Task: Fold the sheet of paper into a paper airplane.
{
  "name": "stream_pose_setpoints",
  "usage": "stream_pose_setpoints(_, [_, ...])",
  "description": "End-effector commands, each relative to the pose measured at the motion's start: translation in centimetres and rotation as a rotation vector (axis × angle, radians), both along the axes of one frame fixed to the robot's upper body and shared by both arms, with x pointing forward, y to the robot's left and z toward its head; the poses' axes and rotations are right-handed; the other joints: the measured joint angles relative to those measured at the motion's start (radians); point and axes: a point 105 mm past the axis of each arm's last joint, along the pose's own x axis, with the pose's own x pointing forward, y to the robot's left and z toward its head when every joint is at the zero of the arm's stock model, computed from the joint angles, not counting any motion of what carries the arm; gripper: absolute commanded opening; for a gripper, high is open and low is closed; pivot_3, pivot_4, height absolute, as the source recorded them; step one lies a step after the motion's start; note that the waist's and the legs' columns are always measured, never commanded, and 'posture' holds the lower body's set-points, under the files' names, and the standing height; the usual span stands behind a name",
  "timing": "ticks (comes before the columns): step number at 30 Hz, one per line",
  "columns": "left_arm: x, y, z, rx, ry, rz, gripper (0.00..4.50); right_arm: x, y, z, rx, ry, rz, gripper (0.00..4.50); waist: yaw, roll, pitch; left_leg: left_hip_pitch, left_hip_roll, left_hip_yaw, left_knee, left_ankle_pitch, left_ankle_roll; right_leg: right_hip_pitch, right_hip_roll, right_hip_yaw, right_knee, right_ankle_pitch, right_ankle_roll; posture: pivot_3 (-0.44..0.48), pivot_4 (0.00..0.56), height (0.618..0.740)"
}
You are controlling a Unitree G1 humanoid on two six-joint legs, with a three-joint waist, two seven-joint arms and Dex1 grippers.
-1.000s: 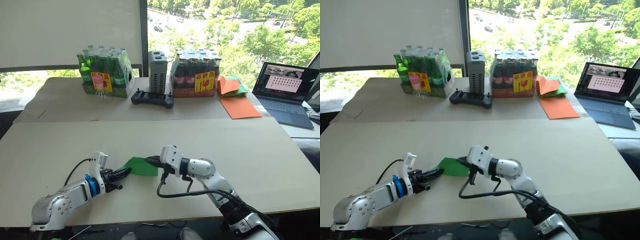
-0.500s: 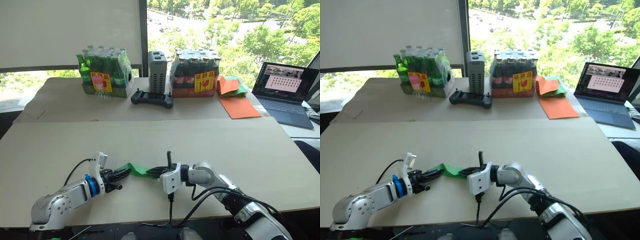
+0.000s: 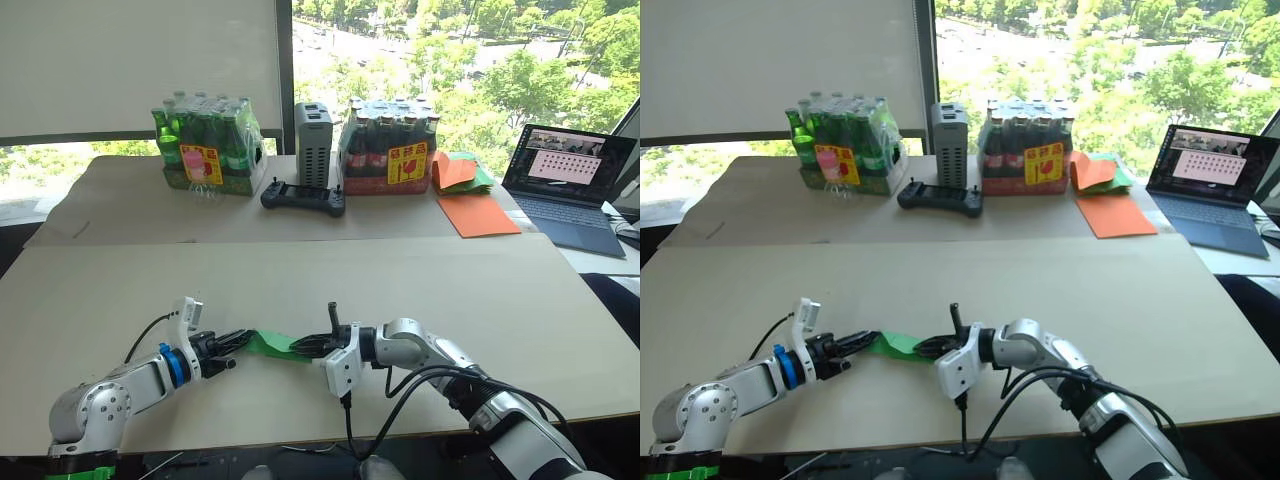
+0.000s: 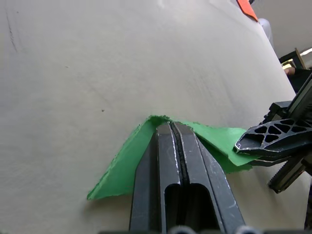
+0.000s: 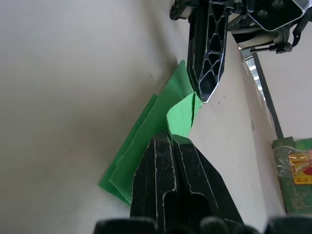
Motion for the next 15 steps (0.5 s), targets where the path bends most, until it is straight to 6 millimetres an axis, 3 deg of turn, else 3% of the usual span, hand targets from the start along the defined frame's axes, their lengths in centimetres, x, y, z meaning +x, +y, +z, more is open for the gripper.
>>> stream_pose_setpoints(1, [0.6, 0.4, 2.1, -0.033, -0.061, 0.007, 0.0, 0.1, -0.7, -1.0, -0.051, 0.011, -0.007, 0.03, 0.0, 0.0, 0.0, 0.0, 0.0, 0.0, 0.0, 0.0, 0.0, 0.0, 0.0, 0.0, 0.0, 0.0, 0.0, 0.0, 0.15, 0.727])
stream_pose_setpoints(8, [0.7, -1.4, 2.7, -0.06, -0.071, -0.046, 0.0, 0.0, -0.7, -1.2, -0.054, 0.016, -0.007, 0.03, 0.0, 0.0, 0.0, 0.0, 0.0, 0.0, 0.0, 0.0, 0.0, 0.0, 0.0, 0.0, 0.0, 0.0, 0.0, 0.0, 0.15, 0.727])
stream_pose_setpoints(15, [0.0, -2.9, 0.4, 0.016, -0.018, -0.111, 0.0, 0.0, -0.6, -1.0, -0.048, 0.008, -0.006, 0.03, 0.0, 0.0, 0.0, 0.0, 0.0, 0.0, 0.0, 0.0, 0.0, 0.0, 0.0, 0.0, 0.0, 0.0, 0.0, 0.0, 0.15, 0.727])
